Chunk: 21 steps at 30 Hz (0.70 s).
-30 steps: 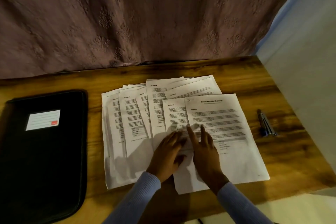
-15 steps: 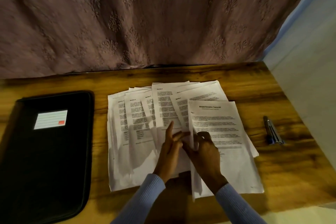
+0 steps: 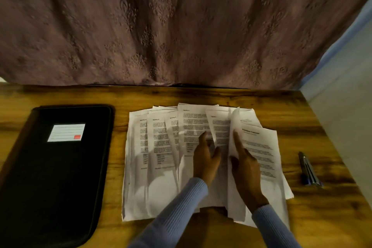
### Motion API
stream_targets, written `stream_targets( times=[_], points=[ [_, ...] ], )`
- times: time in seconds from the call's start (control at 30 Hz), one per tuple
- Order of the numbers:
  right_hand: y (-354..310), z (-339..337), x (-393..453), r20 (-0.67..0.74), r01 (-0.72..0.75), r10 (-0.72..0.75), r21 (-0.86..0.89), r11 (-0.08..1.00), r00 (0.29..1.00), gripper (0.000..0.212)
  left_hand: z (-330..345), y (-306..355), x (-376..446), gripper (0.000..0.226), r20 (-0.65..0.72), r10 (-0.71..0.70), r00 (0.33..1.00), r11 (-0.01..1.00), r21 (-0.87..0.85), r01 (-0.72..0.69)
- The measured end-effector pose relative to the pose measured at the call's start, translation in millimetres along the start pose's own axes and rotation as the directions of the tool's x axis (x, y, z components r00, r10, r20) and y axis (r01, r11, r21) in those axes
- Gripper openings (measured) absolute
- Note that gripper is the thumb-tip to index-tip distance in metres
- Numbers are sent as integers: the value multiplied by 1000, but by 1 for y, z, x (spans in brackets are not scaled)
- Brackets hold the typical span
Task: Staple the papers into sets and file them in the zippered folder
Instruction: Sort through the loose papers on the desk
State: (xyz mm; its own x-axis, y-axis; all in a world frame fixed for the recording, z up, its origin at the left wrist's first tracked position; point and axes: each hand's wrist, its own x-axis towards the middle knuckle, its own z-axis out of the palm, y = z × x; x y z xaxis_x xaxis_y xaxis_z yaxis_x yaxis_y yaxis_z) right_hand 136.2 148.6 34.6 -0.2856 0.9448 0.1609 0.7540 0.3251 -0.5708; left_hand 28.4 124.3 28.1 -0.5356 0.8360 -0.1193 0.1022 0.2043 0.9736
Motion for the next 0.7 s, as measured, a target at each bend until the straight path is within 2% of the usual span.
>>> stream_targets(
  times=[0.07,0.1,0.2,0.27,0.33,0.43,0.53,0.7],
  points=[
    [0,1,3,36,38,-36,-50,998,999,26,2,2,2,43,-6,-26,1000,999,-45,25],
    [0,2,4,61,52,-48,-72,996,997,19,2,2,4,36,-4,-61,998,992,-113,61],
    [2,9,5,135,114,-96,-135,984,986,29,2,-3,7,32,49,-150,988,948,-275,157],
    [1,14,6,174,144,-111,-191,971,978,29,1,-5,9,36,96,-203,974,939,-261,222],
    [0,17,9,169,107,-79,-162,981,982,20,1,-7,11,32,106,-251,962,937,-221,269],
    [2,20,12,124,66,-49,-137,988,991,16,0,-7,14,21,63,-264,963,947,-171,270],
    [-3,13,13,104,8,4,-115,993,995,8,-1,-9,14,15,9,-193,981,972,-131,193],
    [2,-3,18,129,-61,79,-134,989,988,11,-32,-17,2,25,-104,-240,965,956,-200,216]
  ],
)
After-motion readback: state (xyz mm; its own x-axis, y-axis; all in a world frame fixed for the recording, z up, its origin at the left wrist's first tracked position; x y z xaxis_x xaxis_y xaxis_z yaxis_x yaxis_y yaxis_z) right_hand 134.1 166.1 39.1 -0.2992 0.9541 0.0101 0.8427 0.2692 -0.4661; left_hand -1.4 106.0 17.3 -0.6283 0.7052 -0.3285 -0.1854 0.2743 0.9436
